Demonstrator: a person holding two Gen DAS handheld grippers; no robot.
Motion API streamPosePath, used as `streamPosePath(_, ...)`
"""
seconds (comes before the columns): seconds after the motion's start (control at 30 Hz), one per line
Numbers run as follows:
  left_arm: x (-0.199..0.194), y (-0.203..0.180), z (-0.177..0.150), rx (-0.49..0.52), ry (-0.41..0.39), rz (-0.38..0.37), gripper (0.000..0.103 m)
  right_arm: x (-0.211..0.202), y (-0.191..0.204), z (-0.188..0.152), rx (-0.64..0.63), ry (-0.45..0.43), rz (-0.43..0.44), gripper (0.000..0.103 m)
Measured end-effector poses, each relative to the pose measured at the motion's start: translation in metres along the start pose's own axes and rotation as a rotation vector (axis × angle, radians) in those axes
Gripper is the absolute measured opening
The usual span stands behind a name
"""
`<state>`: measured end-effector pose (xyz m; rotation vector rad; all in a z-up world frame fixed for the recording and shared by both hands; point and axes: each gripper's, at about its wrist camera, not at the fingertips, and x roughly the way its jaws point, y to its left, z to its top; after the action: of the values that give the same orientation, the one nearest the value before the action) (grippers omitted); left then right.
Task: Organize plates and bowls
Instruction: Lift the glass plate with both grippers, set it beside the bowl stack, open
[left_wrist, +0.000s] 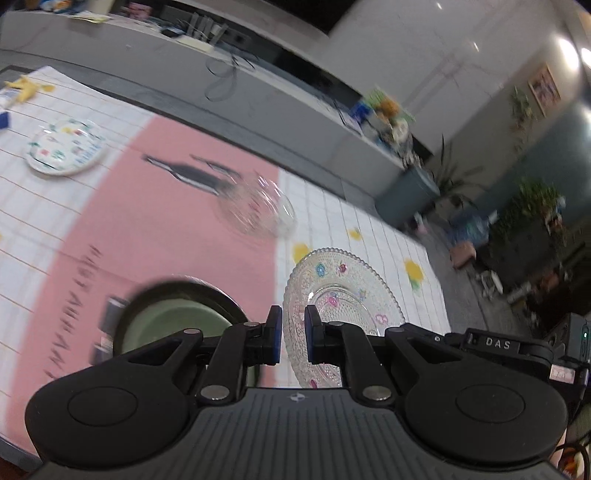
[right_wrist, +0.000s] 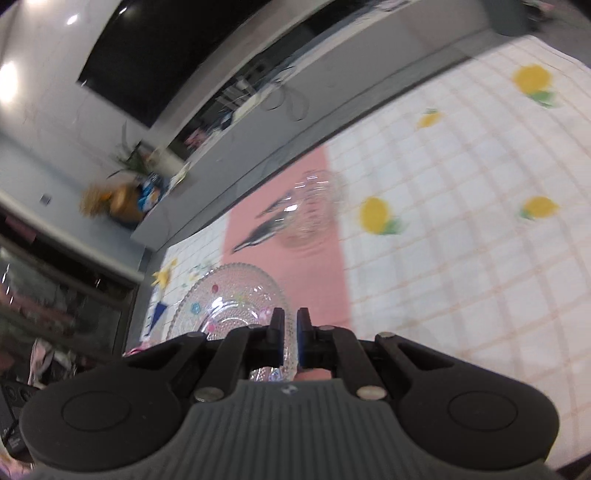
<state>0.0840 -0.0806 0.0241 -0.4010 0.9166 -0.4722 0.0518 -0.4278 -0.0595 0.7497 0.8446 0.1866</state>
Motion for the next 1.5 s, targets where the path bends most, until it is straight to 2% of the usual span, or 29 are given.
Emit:
streamPosePath(0.27,0.047,-0.026,-0.040,0.059,0.091,0.074,0.013,-0.001,-0.073,-0.011,0.084,0.013,-0.077,0.005)
streamPosePath(0.47,0.062,-0.033,-0.062,0.083,0.107,0.143,0.013,0.017,-0.096,-0.014,0.099,0.075,-0.126,0.005)
streamPosePath(0.77,0.085,-0.036,-0.086,0.127,0.122,0.250,0.013,0.040,-0.102,-0.016,0.029,0.143,-0.214,0.005)
streamPosePath(1.2,0.095,-0.038,-0.097,0.157,0.095,0.317,0.014,0.053,-0.102,-0.014,-0.001,0.155,-0.240,0.006)
streamPosePath(1.5,0.102,-0.034,-0.099,0.157,0.102,0.335,0.014,0.064,-0.096,-0.015,-0.045,0.171,-0.276,0.008)
